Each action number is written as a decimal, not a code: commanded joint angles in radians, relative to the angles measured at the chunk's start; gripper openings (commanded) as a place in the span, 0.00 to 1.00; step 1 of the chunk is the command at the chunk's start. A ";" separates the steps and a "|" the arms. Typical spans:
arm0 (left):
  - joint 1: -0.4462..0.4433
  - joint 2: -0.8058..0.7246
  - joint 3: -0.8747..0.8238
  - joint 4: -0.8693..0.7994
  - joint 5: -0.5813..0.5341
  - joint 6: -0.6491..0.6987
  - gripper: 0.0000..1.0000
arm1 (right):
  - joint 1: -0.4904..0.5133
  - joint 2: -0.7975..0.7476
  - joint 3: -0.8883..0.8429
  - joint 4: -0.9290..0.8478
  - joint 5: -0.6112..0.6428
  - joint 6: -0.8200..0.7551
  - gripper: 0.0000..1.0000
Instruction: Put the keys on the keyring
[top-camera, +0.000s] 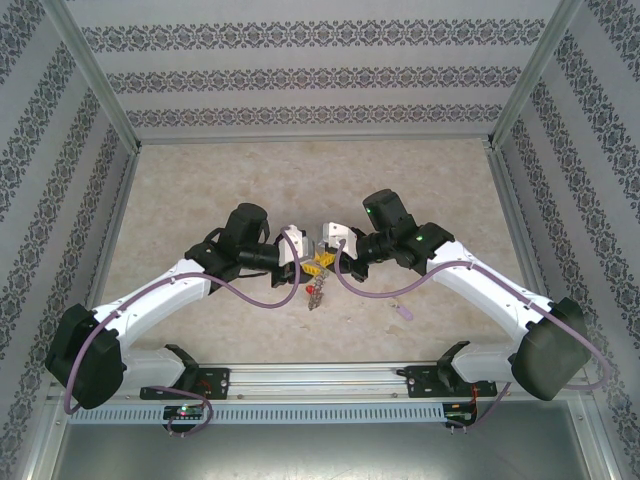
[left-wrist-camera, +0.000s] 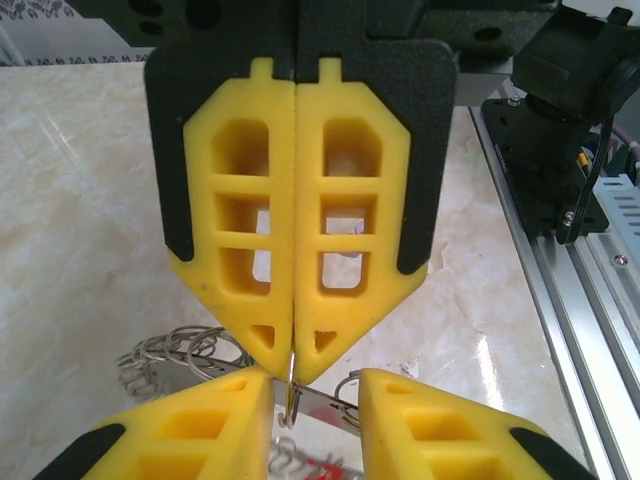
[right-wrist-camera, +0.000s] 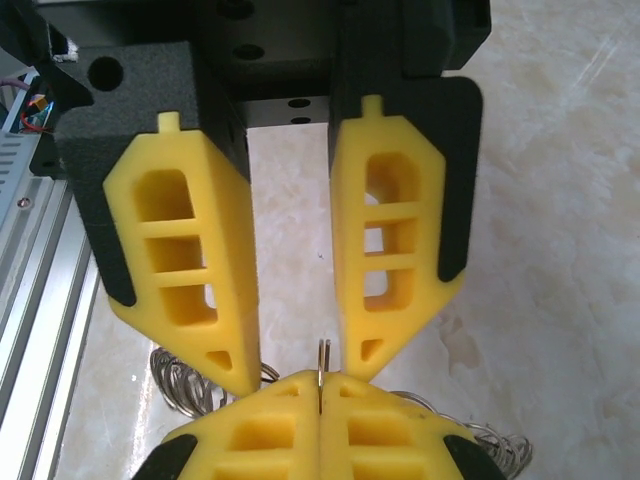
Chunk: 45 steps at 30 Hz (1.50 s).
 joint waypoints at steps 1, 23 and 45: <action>-0.013 0.009 -0.006 0.036 -0.006 -0.004 0.21 | 0.014 -0.004 0.003 0.019 -0.045 0.008 0.00; -0.013 0.049 -0.136 0.393 -0.043 -0.181 0.00 | 0.014 -0.042 -0.216 0.207 0.047 0.093 0.17; -0.013 0.047 -0.161 0.419 -0.054 -0.201 0.00 | -0.009 -0.130 -0.315 0.381 0.074 0.164 0.19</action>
